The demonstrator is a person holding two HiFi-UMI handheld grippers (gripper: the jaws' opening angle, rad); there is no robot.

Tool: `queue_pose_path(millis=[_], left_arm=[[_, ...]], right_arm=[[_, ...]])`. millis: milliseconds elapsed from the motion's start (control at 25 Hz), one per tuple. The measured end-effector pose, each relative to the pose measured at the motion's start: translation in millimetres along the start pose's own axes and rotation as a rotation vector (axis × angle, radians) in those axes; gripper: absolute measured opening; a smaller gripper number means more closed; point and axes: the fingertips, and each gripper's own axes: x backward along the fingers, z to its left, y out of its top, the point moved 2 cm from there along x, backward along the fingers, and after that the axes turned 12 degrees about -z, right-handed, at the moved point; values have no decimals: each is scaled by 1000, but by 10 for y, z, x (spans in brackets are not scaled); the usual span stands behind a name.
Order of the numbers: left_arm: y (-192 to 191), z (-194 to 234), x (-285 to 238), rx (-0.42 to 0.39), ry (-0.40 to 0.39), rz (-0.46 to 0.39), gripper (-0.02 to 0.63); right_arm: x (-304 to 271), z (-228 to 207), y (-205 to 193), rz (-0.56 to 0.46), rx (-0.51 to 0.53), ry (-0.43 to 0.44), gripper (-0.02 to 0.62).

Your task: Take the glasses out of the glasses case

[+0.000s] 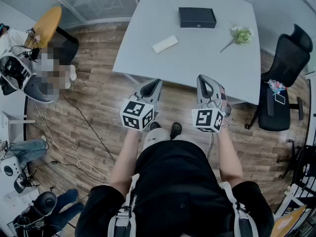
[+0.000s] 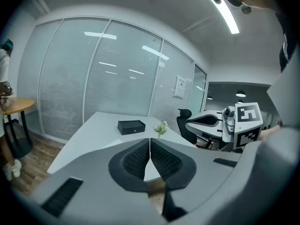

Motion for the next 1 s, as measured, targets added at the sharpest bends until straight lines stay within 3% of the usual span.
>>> queue_pose_path(millis=[680, 1000], left_arm=[[29, 78, 189, -10, 13, -26, 23], [-66, 446, 74, -3, -21, 18, 23]], right_arm=[[-42, 159, 268, -57, -9, -7, 17], [-404, 206, 284, -37, -13, -65, 17]])
